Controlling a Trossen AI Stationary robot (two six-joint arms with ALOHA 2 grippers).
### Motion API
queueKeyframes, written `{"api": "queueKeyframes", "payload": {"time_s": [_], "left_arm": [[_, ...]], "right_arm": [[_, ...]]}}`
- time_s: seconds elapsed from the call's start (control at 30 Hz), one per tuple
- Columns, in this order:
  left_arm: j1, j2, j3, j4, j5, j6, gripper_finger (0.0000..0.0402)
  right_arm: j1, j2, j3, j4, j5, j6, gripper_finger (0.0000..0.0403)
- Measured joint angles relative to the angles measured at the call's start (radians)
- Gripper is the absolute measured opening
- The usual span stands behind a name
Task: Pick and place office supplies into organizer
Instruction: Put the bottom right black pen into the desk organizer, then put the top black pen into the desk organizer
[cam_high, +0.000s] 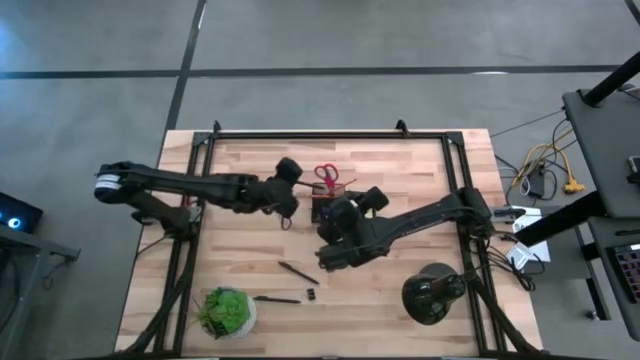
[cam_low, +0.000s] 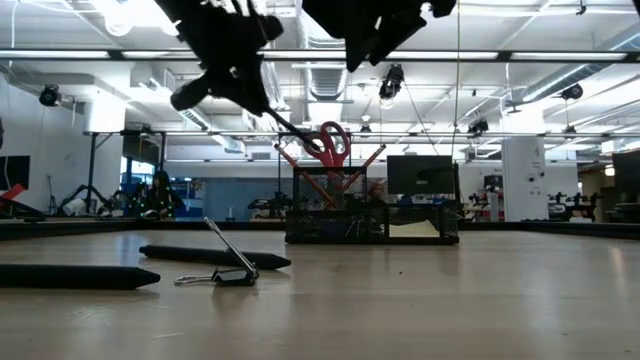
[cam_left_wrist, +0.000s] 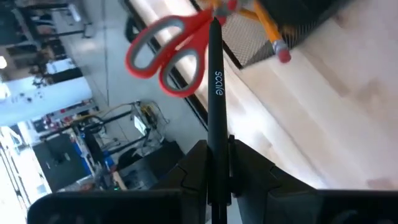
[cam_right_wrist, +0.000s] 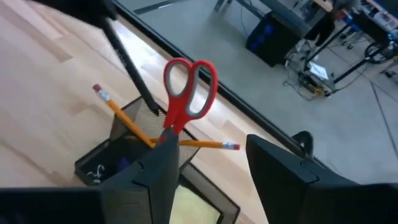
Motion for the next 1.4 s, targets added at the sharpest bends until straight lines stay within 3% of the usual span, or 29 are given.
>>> {"api": "queueKeyframes", "payload": {"time_s": [0.23, 0.57, 1.07, 1.4], "left_arm": [[0.022, 0.093, 0.111, -0.122, -0.014, 0.039, 0.0036], [0.027, 0.139, 0.117, -0.117, 0.072, 0.090, 0.0035], [0.039, 0.248, 0.129, -0.014, 0.057, 0.193, 0.0037], [0.040, 0.242, 0.121, 0.006, 0.067, 0.141, 0.0107]], "right_arm": [[0.034, -0.031, -0.011, -0.073, 0.004, 0.133, 0.0167], [0.070, -0.058, -0.027, -0.076, 0.006, 0.190, 0.0166], [0.101, -0.058, -0.032, -0.075, -0.003, 0.242, 0.0164], [0.100, -0.057, -0.034, -0.075, -0.005, 0.241, 0.0161]]}}
